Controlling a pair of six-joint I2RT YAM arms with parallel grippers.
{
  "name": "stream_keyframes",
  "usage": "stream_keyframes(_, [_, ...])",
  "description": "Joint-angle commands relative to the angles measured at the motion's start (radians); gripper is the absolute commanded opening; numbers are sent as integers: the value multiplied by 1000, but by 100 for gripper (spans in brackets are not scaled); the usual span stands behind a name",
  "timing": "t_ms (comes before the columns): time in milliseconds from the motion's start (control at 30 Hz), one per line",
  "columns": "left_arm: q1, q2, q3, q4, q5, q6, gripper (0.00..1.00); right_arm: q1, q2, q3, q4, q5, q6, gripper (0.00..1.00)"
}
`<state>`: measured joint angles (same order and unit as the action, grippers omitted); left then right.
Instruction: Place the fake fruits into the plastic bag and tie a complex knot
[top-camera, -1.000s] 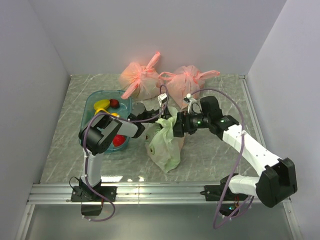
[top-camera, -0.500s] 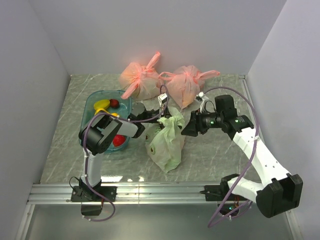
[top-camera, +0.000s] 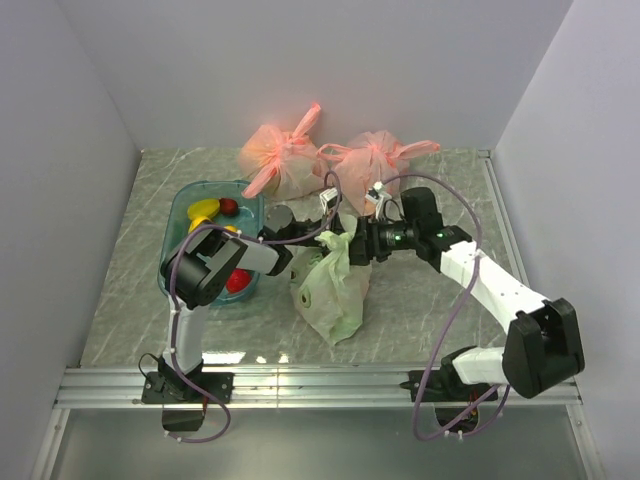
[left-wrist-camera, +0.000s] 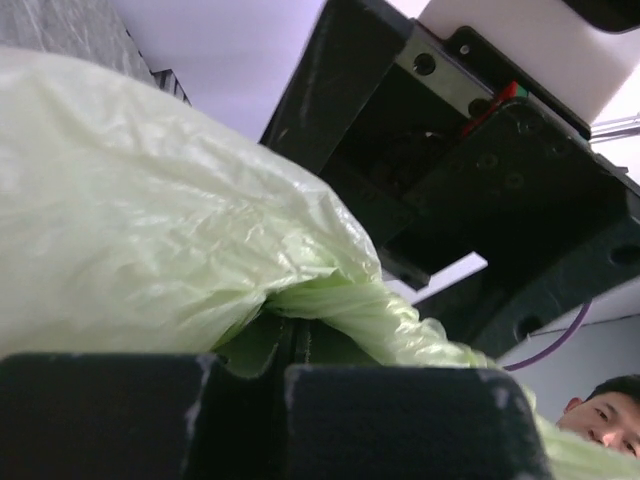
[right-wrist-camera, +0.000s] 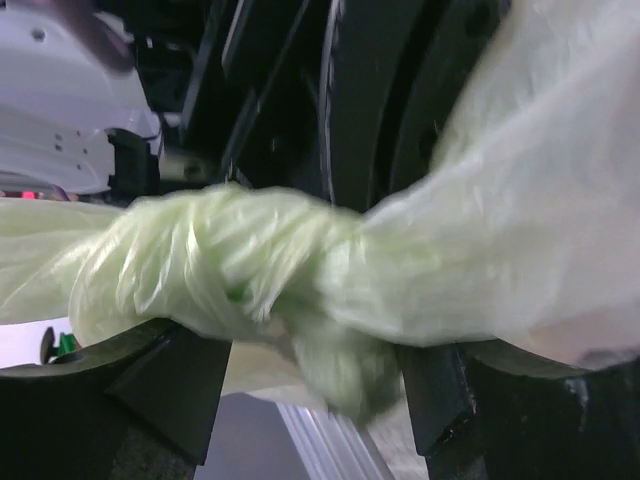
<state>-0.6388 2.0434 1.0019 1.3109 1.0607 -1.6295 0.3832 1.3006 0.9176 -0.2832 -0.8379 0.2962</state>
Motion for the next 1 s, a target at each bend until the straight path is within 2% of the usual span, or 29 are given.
stream_keyframes(0, [-19,-2,40,406,30,-4,0,37,31,39,177,-1,93,70])
stream_keyframes(100, [-19,4,44,401,35,-7,1,60,52,52,242,-1,148,68])
stream_keyframes(167, [-22,23,55,459,39,-50,1,66,69,55,265,7,188,68])
stream_keyframes(233, [-21,34,60,473,42,-64,0,66,80,73,231,0,169,69])
stream_keyframes(333, [-12,26,46,465,50,-61,1,53,39,84,116,5,77,73])
stream_keyframes(367, [-9,24,43,470,51,-61,0,46,26,92,31,-6,46,74])
stream_keyframes(567, [2,21,27,468,62,-59,0,-15,-50,182,-342,-53,-242,94])
stream_keyframes(700, [1,23,24,491,62,-72,1,-62,-46,227,-479,-76,-325,96])
stream_keyframes(767, [1,15,18,485,64,-61,2,-96,-50,215,-493,-95,-321,93])
stream_keyframes(867, [1,11,17,490,64,-56,2,-155,-58,179,-452,-122,-270,81])
stream_keyframes(900, [1,12,15,491,61,-59,2,-168,-61,170,-433,-125,-244,74])
stream_keyframes(967, [1,18,18,507,61,-73,1,-170,-64,141,-378,-106,-212,69])
